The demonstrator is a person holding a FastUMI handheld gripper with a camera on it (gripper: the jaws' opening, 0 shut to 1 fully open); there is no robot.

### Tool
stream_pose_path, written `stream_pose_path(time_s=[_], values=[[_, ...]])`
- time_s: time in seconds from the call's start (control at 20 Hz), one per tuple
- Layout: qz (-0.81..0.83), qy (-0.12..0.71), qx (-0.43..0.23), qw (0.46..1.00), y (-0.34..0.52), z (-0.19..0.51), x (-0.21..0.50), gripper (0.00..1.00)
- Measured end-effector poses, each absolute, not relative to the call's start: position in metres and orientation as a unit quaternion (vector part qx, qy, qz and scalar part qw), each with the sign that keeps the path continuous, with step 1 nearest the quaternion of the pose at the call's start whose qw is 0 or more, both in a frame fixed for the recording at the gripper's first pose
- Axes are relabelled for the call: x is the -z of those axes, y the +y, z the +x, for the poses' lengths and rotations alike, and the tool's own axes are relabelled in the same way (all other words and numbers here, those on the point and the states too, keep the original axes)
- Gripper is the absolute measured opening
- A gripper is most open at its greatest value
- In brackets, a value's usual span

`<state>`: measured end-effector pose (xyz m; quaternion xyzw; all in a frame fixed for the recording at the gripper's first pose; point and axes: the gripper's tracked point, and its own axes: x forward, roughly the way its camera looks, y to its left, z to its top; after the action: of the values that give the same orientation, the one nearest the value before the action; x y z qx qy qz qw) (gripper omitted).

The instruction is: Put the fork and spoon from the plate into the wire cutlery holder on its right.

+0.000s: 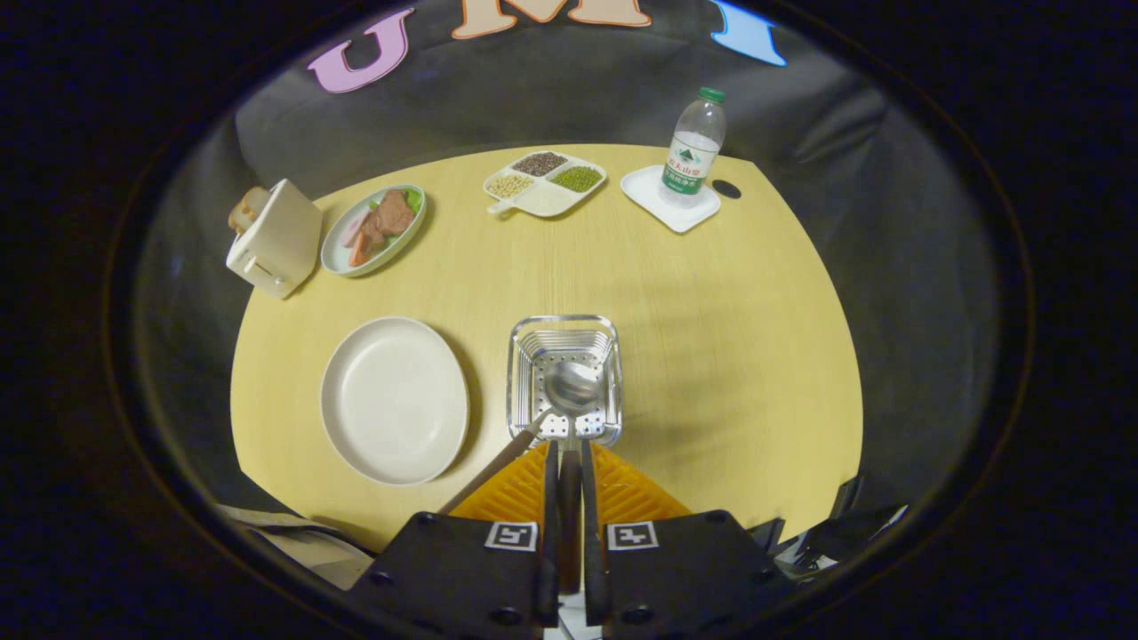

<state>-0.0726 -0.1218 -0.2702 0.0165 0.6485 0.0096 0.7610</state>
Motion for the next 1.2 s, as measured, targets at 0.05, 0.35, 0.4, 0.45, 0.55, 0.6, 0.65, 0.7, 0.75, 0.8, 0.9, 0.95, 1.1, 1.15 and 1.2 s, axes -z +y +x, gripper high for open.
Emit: stream_pose_path(time_s=[0.05,0.35,0.4,0.45,0.55,0.6,0.65,0.7,0.75,0.8,0.9,0.95,1.1,1.15,1.2], values=[[0.020,0.644,-0.006,0.765,-0.124,-0.071,0.270,0.14],[0.045,0.580,0.005,0.814,-0.123,-0.057,0.245,0.88],[0.044,0.560,0.007,0.827,-0.123,-0.054,0.239,1.00],[0.043,0.540,0.007,0.841,-0.121,-0.052,0.234,0.99],[0.040,0.493,0.006,0.869,-0.115,-0.047,0.218,0.99],[0.040,0.469,0.003,0.882,-0.109,-0.044,0.209,0.98],[0.041,0.442,0.000,0.896,-0.104,-0.042,0.199,0.98],[0.040,0.410,-0.002,0.911,-0.099,-0.037,0.187,0.99],[0.037,0.378,-0.004,0.925,-0.095,-0.033,0.175,0.98],[0.037,0.346,-0.006,0.938,-0.090,-0.029,0.162,0.98],[0.046,0.279,-0.010,0.959,-0.077,-0.024,0.132,0.98],[0.053,0.243,-0.013,0.968,-0.071,-0.022,0.114,0.98],[0.037,0.152,-0.014,0.988,-0.065,-0.019,0.072,0.98],[0.027,0.133,-0.013,0.991,-0.064,-0.019,0.063,0.98],[0.019,0.121,-0.012,0.992,-0.062,-0.020,0.057,0.98]])
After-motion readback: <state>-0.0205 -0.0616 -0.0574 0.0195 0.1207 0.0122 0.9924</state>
